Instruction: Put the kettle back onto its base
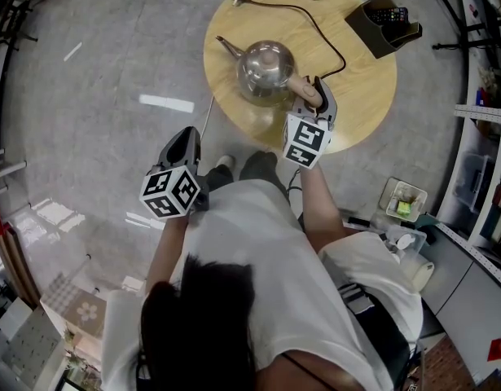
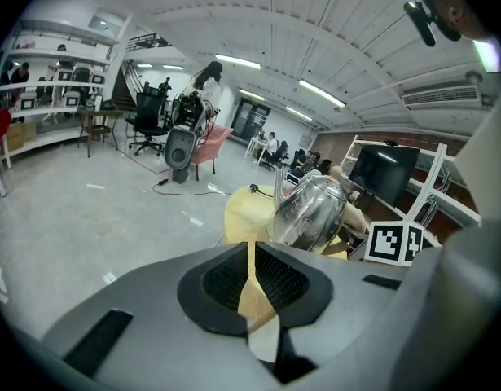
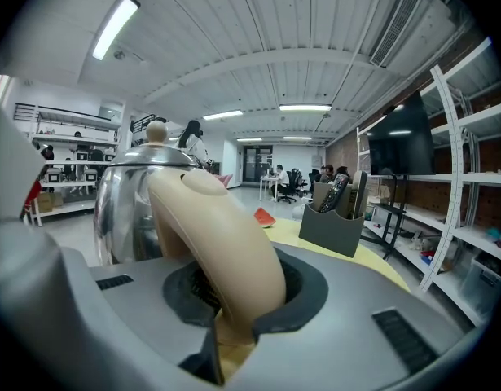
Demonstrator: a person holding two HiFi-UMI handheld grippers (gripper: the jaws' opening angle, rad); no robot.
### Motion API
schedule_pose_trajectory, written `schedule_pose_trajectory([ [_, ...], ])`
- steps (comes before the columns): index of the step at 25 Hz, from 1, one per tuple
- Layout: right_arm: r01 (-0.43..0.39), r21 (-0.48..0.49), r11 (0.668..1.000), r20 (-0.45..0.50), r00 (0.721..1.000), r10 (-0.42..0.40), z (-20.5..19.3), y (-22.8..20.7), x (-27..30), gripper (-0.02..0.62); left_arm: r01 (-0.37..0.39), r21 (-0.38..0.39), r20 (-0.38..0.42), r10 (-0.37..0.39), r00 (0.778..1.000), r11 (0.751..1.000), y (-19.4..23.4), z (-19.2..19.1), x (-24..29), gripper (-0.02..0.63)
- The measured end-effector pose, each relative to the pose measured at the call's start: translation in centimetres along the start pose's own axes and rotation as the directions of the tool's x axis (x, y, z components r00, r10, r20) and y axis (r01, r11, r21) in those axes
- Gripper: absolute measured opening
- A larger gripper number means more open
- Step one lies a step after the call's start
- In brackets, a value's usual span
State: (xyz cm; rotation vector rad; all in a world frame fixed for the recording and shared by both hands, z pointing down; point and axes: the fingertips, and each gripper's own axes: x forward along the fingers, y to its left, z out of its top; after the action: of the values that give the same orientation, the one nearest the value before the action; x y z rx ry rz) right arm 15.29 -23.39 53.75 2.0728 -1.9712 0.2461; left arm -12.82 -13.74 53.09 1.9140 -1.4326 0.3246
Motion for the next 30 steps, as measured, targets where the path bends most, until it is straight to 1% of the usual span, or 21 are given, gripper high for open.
schedule_pose_trajectory([
  [8, 0.008, 0.006, 1.000, 0.001, 1.000, -0.008, -0.4, 0.2, -0.5, 0.080, 0.016, 0.015, -0.006, -0.016, 1.000, 1.000, -0.4, -0.3, -0.2, 0.046],
  [13, 0.034, 0.005, 0.999, -0.007, 0.999, -0.034, -0.7, 0.3, -0.6, 0.083, 0.027, 0.004, -0.008, -0.027, 1.000, 1.000, -0.5, -0.6, -0.2, 0.046],
  [15, 0.046, -0.002, 0.999, -0.015, 0.999, -0.046, -0.6, 0.2, -0.8, 0.096, 0.034, 0.005, -0.008, -0.034, 0.999, 0.999, -0.6, -0.7, -0.2, 0.046],
  [18, 0.085, 0.006, 0.996, -0.027, 0.996, -0.085, -0.7, -0.3, -0.9, 0.149, 0.047, 0.016, -0.008, -0.047, 0.999, 0.999, -0.7, -0.6, -0.3, 0.046],
  [22, 0.158, -0.004, 0.987, -0.044, 0.986, -0.158, -0.8, -1.1, -1.3, 0.216, 0.065, 0.032, -0.004, -0.064, 0.998, 0.997, -0.7, -0.6, -0.5, 0.046],
  [27, 0.252, 0.021, 0.968, -0.058, 0.967, -0.250, -1.1, -0.8, -2.6, 0.230, 0.093, 0.039, -0.011, -0.092, 0.996, 0.995, -0.4, -0.3, -0.7, 0.046],
  [30, 0.272, 0.038, 0.962, -0.072, 0.961, -0.269, -1.6, -0.2, -3.7, 0.230, 0.121, 0.053, -0.016, -0.120, 0.993, 0.991, -0.6, -0.3, -0.6, 0.046],
])
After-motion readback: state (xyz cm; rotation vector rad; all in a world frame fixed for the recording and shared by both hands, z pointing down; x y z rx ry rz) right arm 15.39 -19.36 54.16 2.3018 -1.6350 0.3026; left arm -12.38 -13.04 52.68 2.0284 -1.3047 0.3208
